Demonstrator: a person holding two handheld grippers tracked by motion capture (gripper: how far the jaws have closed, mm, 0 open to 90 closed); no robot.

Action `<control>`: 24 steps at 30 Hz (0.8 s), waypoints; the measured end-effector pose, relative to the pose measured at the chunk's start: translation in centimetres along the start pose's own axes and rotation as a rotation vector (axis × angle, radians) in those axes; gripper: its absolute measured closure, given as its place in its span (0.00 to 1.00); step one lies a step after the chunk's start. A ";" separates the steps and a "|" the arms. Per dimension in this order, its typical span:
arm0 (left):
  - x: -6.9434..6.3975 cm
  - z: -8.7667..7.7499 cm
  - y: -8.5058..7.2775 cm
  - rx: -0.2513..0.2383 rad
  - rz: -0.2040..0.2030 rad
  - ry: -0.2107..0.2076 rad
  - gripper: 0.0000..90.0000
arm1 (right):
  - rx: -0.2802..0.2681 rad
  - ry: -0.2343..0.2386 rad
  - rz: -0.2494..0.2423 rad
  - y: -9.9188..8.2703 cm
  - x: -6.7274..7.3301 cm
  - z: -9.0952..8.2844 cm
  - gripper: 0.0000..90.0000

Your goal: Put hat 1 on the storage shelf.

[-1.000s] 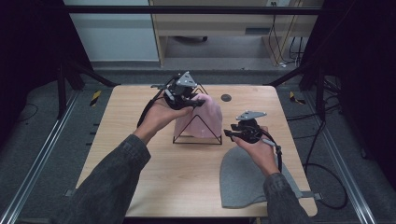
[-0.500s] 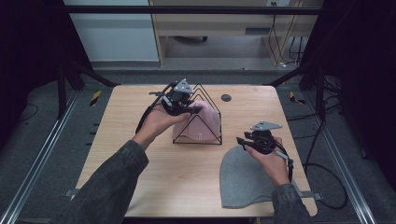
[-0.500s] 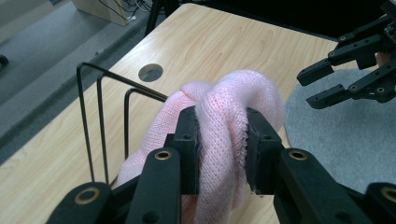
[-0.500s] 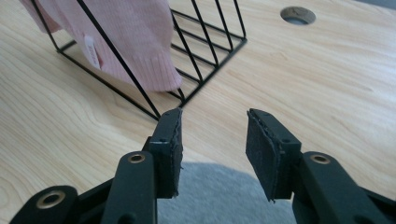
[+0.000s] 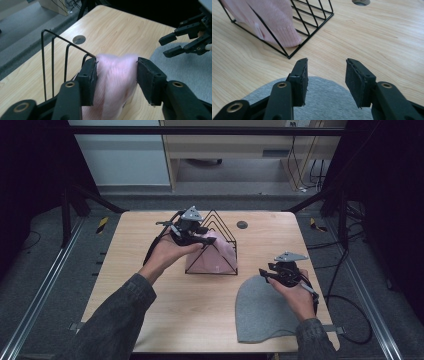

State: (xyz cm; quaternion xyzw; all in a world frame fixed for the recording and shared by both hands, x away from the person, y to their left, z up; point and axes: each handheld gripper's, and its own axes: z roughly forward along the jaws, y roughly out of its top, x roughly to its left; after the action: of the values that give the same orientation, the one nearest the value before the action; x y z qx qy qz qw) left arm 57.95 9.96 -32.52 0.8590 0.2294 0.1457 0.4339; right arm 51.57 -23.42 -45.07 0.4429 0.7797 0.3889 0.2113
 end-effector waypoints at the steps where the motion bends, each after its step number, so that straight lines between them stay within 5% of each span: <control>1: -0.1 -0.2 0.1 -0.013 -0.006 0.003 0.54 | 0.000 -0.004 0.000 0.0 -0.1 -0.1 0.57; 12: -0.8 -3.4 -0.9 -0.058 -0.025 0.036 0.34 | 0.090 -0.046 0.016 -0.1 -2.6 -0.4 0.52; 19: -1.0 -4.8 -4.9 -0.018 -0.075 0.064 0.19 | 0.191 -0.048 0.039 -1.3 -4.2 0.2 0.52; 20: -0.9 -4.9 -6.2 -0.004 -0.090 0.072 0.11 | 0.220 -0.048 0.044 -1.6 -4.4 0.5 0.51; 24: -0.8 -5.2 -8.3 0.011 -0.115 0.069 0.09 | 0.261 -0.033 0.054 -1.9 -4.5 0.8 0.47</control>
State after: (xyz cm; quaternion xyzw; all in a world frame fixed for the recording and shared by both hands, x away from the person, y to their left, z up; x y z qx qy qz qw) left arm 52.65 17.40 -36.29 0.8413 0.2939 0.1488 0.4286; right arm 53.43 -27.56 -47.16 0.4937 0.8078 0.2824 0.1545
